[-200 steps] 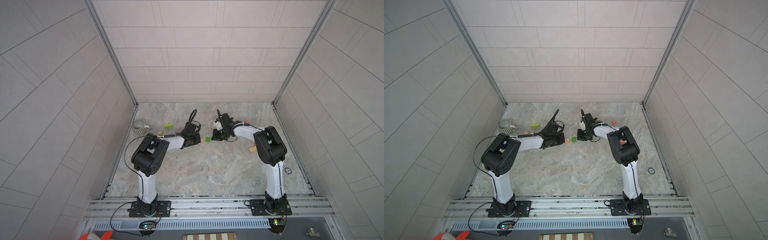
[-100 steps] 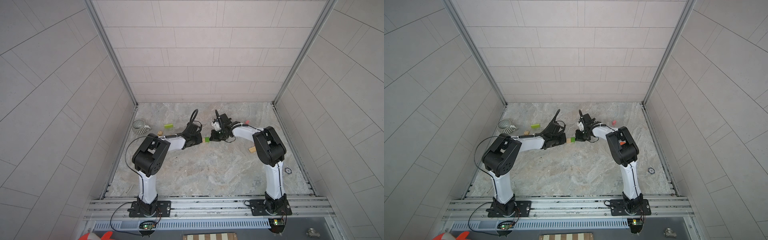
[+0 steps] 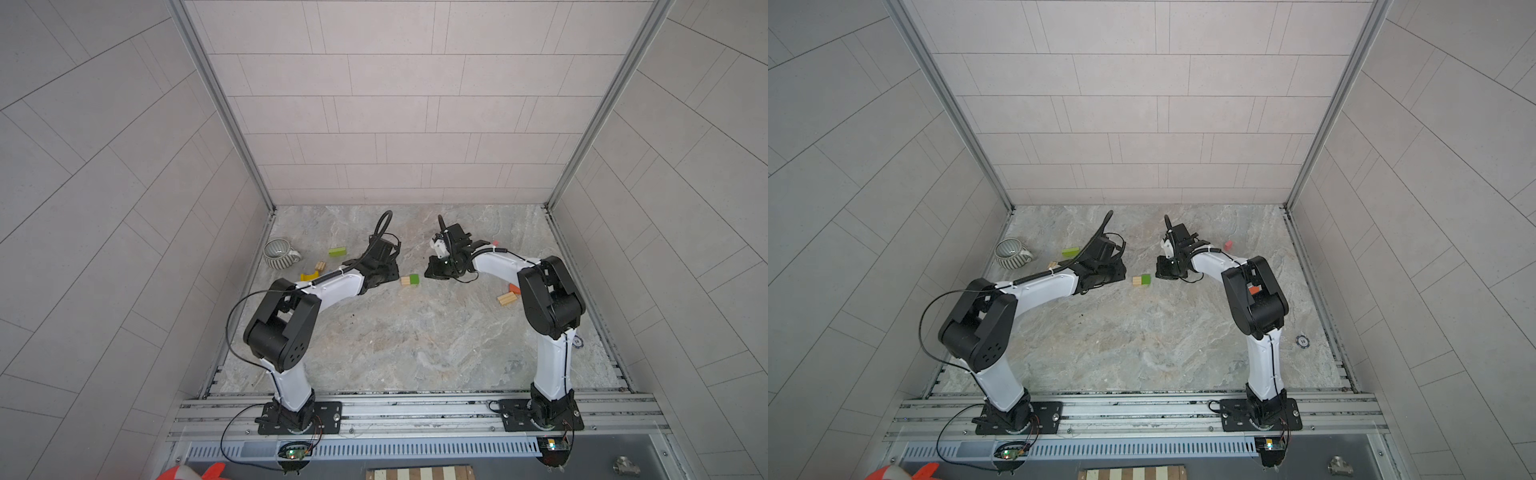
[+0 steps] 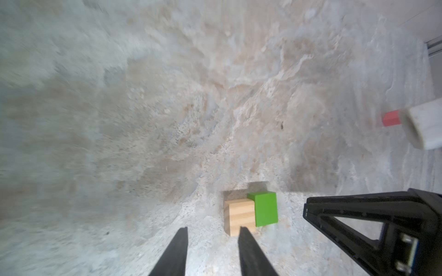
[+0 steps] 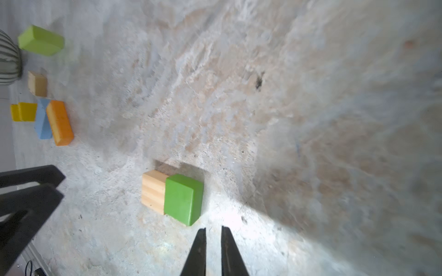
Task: Build the wood block tower
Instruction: 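Raise the right gripper from the cubes while the left arm reaches toward the pile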
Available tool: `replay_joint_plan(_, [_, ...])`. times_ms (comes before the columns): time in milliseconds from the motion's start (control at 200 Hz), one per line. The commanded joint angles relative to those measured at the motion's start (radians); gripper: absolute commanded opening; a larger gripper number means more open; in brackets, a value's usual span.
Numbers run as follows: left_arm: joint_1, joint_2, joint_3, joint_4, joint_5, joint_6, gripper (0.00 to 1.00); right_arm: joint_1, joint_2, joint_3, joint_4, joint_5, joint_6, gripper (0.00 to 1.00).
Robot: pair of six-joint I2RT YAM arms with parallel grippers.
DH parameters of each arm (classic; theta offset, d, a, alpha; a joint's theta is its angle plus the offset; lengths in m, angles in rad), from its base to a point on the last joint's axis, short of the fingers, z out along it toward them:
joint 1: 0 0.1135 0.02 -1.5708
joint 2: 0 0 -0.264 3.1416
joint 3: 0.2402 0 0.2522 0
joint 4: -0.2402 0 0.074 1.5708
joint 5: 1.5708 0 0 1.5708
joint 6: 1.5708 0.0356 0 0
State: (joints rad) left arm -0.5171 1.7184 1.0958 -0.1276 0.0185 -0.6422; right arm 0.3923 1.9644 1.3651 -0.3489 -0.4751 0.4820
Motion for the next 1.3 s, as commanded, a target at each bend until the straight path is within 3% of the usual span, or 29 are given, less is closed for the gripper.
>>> replay_joint_plan(0, [0.016, -0.083, 0.036, -0.150, -0.124, 0.001, 0.45, 0.004, -0.102, -0.030, -0.022, 0.031, -0.002, 0.17])
replay_joint_plan(70, [0.051, -0.111, 0.058, -0.219, -0.106, 0.002, 0.49, 0.005, -0.158, -0.065, -0.025, 0.046, -0.003, 0.20])
replay_joint_plan(110, [0.071, -0.126, 0.081, -0.273, -0.097, 0.003, 0.56, 0.005, -0.191, -0.088, -0.025, 0.050, -0.005, 0.24])
replay_joint_plan(175, [0.103, -0.144, 0.120, -0.348, -0.093, 0.021, 0.64, 0.005, -0.252, -0.132, -0.014, 0.048, -0.009, 0.38])
replay_joint_plan(235, [0.142, -0.152, 0.158, -0.404, -0.057, 0.032, 0.70, 0.004, -0.302, -0.176, 0.000, 0.028, -0.017, 0.45])
replay_joint_plan(415, [0.240, -0.138, 0.281, -0.535, 0.040, 0.110, 0.83, 0.005, -0.442, -0.319, 0.066, -0.010, -0.013, 0.57])
replay_joint_plan(560, [0.289, -0.072, 0.409, -0.675, 0.014, 0.183, 1.00, 0.006, -0.542, -0.430, 0.162, -0.071, 0.046, 0.64])
replay_joint_plan(696, [0.309, -0.021, 0.486, -0.751, -0.076, 0.281, 0.99, 0.006, -0.645, -0.519, 0.253, -0.072, 0.097, 0.70])
replay_joint_plan(831, [0.346, 0.032, 0.510, -0.777, -0.102, 0.364, 0.90, 0.006, -0.699, -0.556, 0.285, -0.069, 0.119, 0.65])
replay_joint_plan(971, [0.385, 0.110, 0.566, -0.839, -0.139, 0.437, 0.81, 0.006, -0.712, -0.574, 0.282, -0.100, 0.133, 0.48])
replay_joint_plan(1296, [0.429, 0.331, 0.791, -0.914, -0.156, 0.570, 0.72, 0.010, -0.712, -0.661, 0.418, -0.120, 0.218, 0.50])
